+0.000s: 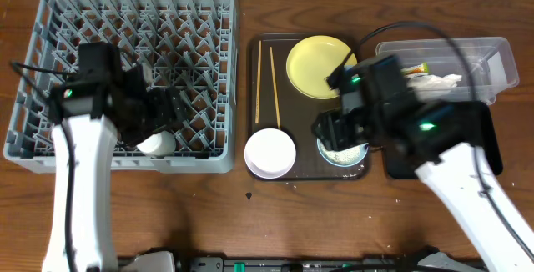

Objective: Sort waste into correct bins and load items into the dishwasher

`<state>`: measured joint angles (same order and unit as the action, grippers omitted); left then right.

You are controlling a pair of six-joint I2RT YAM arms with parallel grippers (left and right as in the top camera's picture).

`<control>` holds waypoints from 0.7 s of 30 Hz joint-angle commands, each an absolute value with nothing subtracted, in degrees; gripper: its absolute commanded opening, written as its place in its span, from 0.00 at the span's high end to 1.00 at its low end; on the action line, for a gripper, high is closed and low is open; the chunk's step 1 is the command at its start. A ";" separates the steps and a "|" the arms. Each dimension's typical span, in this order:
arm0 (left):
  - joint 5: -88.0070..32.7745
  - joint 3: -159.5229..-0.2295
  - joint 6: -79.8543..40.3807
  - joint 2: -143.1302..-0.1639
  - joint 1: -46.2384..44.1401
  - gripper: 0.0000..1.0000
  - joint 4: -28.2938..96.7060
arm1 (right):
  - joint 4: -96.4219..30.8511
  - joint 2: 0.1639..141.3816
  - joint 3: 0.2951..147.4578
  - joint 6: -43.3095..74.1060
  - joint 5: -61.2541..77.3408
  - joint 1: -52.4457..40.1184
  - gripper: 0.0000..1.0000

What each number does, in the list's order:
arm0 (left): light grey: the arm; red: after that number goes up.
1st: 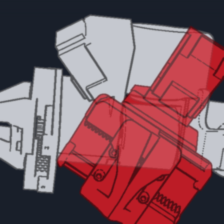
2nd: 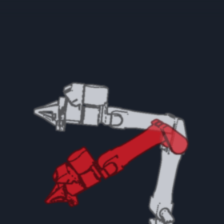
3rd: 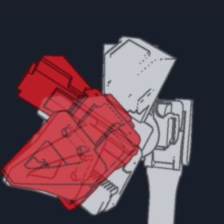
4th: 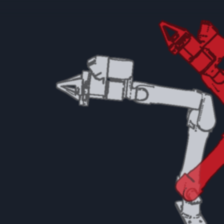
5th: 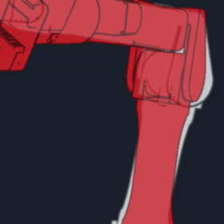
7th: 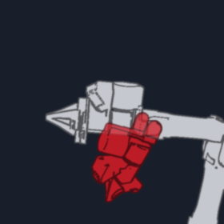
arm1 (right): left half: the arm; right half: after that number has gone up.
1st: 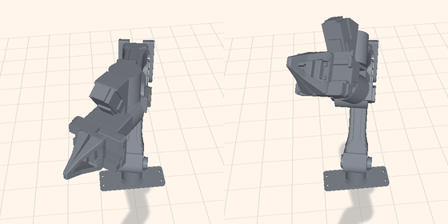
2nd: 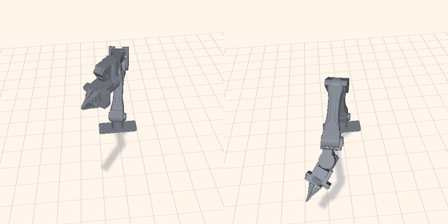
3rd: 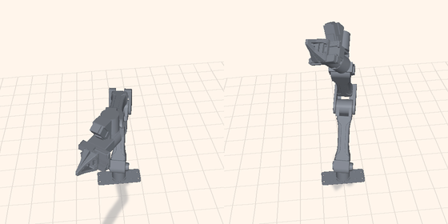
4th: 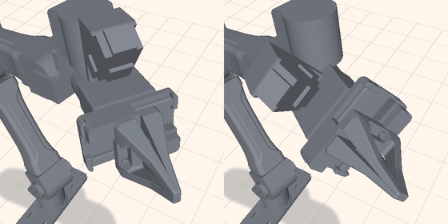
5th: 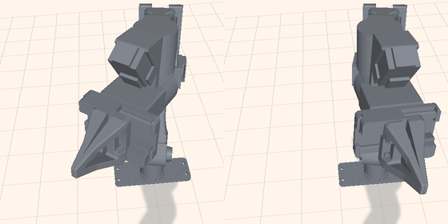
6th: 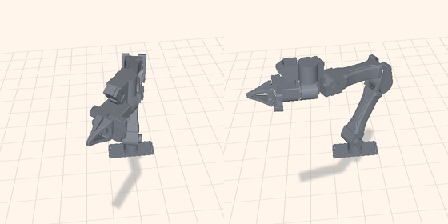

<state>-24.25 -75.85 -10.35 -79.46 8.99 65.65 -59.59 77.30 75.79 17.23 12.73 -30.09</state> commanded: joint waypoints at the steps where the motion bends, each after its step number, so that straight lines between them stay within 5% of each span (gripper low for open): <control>1: -34.24 -77.65 -0.75 -71.16 9.19 0.10 66.00 | -57.60 82.13 68.40 31.27 -2.66 -34.33 0.48; 10: -34.09 -77.65 -0.64 -58.13 9.19 0.04 65.93 | -37.87 95.35 59.05 30.52 -6.00 -35.27 0.59; 17: -34.06 -77.65 -0.62 -54.94 9.19 0.02 65.95 | -31.51 103.00 59.09 30.24 -5.74 -35.27 0.96; 21: -34.06 -77.58 -0.64 -54.98 9.19 0.02 65.93 | -33.17 101.62 59.48 30.20 -5.76 -35.20 0.99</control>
<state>-33.12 -76.69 -1.43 -55.00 8.97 65.84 -32.42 101.45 59.53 29.76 -6.22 -34.68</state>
